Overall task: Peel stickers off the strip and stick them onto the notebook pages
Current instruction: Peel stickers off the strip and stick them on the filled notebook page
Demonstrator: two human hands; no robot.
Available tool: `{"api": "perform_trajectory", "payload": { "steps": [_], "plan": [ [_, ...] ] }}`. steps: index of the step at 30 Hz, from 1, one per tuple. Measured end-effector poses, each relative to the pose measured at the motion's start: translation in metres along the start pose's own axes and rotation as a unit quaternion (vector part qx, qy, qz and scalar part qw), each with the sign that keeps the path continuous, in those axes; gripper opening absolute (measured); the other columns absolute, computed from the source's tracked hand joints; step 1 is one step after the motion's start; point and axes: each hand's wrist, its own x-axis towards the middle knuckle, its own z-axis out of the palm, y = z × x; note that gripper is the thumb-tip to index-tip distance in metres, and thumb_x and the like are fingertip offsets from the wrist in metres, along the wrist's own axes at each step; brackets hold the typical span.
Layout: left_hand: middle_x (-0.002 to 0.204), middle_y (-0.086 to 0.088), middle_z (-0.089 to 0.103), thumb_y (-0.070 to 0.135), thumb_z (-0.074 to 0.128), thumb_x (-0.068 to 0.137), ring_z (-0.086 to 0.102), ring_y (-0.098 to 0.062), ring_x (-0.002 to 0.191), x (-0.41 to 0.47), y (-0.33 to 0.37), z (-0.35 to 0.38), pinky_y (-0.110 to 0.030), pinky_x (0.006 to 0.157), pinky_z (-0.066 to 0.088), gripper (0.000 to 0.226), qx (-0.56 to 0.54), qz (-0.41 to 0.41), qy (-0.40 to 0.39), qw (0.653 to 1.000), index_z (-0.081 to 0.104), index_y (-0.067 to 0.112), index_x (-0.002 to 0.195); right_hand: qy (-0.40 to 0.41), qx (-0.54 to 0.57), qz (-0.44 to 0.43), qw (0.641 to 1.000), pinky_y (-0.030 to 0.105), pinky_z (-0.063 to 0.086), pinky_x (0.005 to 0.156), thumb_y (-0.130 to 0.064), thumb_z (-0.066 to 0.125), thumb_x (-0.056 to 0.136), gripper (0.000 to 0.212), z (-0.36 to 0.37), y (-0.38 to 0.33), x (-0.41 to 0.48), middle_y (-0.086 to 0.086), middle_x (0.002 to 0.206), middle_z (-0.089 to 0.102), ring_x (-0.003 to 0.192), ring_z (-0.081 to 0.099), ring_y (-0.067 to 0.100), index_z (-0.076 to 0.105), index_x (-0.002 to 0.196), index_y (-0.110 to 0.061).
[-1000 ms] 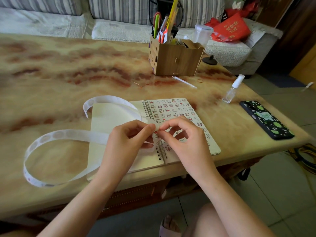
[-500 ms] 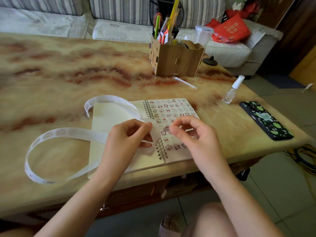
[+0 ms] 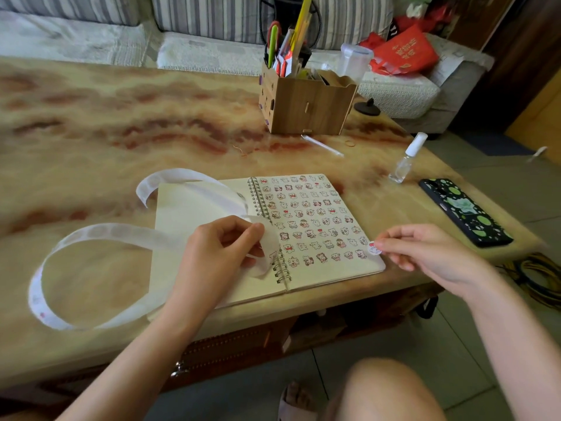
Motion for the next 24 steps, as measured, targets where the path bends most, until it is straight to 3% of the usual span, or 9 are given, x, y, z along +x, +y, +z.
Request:
{"api": "perform_trajectory", "payload": {
  "steps": [5, 16, 24],
  "plan": [
    [0.065, -0.007, 0.071, 0.015, 0.062, 0.089, 0.069, -0.021, 0.066, 0.0011, -0.0021, 0.0007, -0.033, 0.07, 0.057, 0.019, 0.004, 0.001, -0.001, 1.0, 0.069, 0.007, 0.073, 0.0, -0.033, -0.003, 0.999, 0.015, 0.035, 0.046, -0.009, 0.068, 0.085, 0.006, -0.0002, 0.002, 0.0049, 0.003, 0.059, 0.055, 0.047, 0.039, 0.011, 0.069, 0.087, -0.003],
    [0.062, -0.005, 0.071, 0.016, 0.062, 0.089, 0.068, -0.017, 0.063, 0.0009, -0.003, 0.0011, -0.03, 0.068, 0.057, 0.019, 0.005, 0.008, -0.001, 1.0, 0.069, 0.007, 0.073, 0.006, -0.047, -0.004, 0.999, 0.02, 0.036, 0.051, -0.01, 0.069, 0.084, 0.004, 0.001, 0.0042, 0.0057, -0.001, 0.055, 0.057, 0.042, 0.04, 0.008, 0.07, 0.083, -0.007],
    [0.063, -0.006, 0.071, 0.016, 0.062, 0.088, 0.068, -0.022, 0.063, 0.0025, -0.0038, 0.0012, -0.045, 0.076, 0.056, 0.02, 0.006, 0.004, 0.004, 1.0, 0.068, 0.012, 0.07, 0.034, -0.057, -0.007, 0.998, 0.023, 0.032, 0.05, -0.008, 0.069, 0.083, 0.004, 0.0065, 0.0025, 0.0037, 0.004, 0.059, 0.056, 0.038, 0.039, 0.003, 0.07, 0.084, -0.005]
  ]
}}
